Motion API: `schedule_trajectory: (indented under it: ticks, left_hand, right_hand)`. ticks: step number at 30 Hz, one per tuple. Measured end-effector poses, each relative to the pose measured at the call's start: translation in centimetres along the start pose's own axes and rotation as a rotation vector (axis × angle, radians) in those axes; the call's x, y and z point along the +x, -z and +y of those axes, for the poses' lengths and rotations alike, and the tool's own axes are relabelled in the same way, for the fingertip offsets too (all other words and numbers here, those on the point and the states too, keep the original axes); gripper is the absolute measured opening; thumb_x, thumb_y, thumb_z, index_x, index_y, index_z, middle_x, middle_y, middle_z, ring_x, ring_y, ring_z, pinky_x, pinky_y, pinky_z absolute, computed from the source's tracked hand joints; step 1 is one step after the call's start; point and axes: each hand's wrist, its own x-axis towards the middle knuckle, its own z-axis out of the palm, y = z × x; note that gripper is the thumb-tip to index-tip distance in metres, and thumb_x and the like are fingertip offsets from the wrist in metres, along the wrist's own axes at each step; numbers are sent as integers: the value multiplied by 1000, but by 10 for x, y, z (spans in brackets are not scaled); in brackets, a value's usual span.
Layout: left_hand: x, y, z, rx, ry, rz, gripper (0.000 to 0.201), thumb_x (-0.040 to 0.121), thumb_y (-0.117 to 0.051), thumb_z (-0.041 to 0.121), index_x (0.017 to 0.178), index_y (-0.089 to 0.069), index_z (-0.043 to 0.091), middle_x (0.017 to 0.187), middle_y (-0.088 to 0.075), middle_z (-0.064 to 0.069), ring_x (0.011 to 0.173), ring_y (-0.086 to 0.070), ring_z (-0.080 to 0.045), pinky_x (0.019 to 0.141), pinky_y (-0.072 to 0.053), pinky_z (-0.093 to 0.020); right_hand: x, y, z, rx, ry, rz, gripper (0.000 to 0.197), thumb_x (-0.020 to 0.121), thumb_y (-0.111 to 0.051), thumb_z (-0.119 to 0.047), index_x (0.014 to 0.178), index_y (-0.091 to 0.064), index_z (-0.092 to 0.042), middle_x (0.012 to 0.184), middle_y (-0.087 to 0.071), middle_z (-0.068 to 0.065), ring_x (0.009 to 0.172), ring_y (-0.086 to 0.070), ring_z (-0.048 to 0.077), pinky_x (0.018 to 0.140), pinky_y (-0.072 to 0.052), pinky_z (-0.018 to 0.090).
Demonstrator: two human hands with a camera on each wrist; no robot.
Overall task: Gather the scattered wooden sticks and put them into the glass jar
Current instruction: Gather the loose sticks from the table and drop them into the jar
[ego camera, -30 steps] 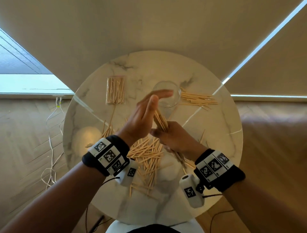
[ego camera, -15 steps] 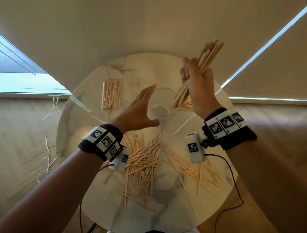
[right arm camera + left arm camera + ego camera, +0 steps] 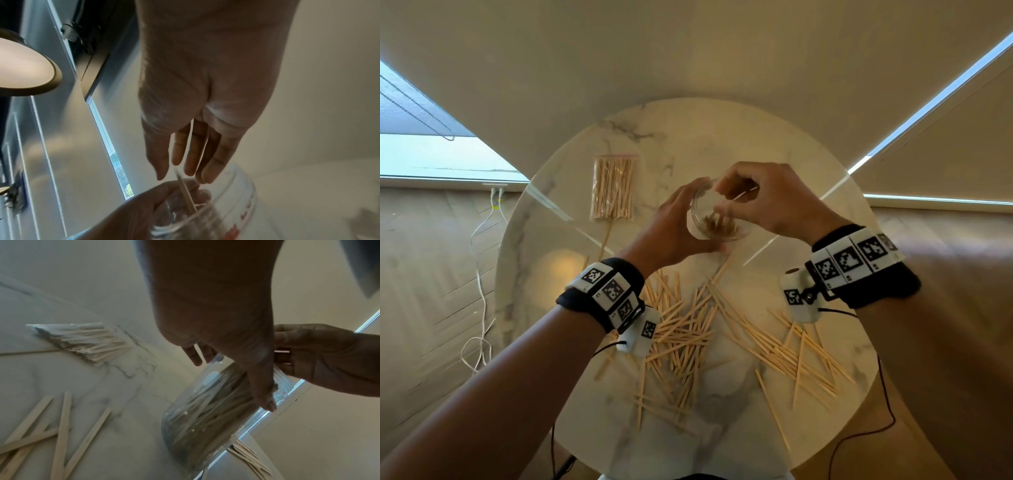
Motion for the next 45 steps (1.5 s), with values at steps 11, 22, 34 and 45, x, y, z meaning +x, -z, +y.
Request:
schedule_trajectory:
  ticks: [11,22,34,45]
  left_hand:
    - [-5,2,7,79,28,-19,121,70,-92,49,163,-21,15,159,-43,-10,142,-46,-22,116,-43,-41]
    - [-175,-42,-31,349,357,-153,93,78,-67,73,154,-33,31,158,-30,-4,149,-25,-35,122,-25,-53]
    - [-190,-81,-20,546,264,-224,63,88,-59,47,146,-39,33,149,-35,-4,137,-38,-35,111,-36,-53]
    - [-211,-77,-21,605,265,-244,64,85,-67,57,141,-48,33,134,-47,-6,122,-50,-37,101,-44,-53]
  right_hand:
    - [-12,0,-10,-127,109,-27,15,94,-70,-18,108,-74,-15,105,-71,-5,90,-67,0,82,-56,16]
    - [-189,-53,113,-181,-823,-51,64,82,-72,-54,130,-48,-19,131,-46,10,119,-51,30,95,-45,37]
    - [-223,-165,92,-63,-760,185,41,90,-61,-30,121,-44,-10,121,-39,10,110,-49,37,92,-46,46]
    - [-235,-212,59,-187,-598,99,46,91,-69,-29,125,-52,-3,115,-55,18,101,-57,39,82,-48,43]
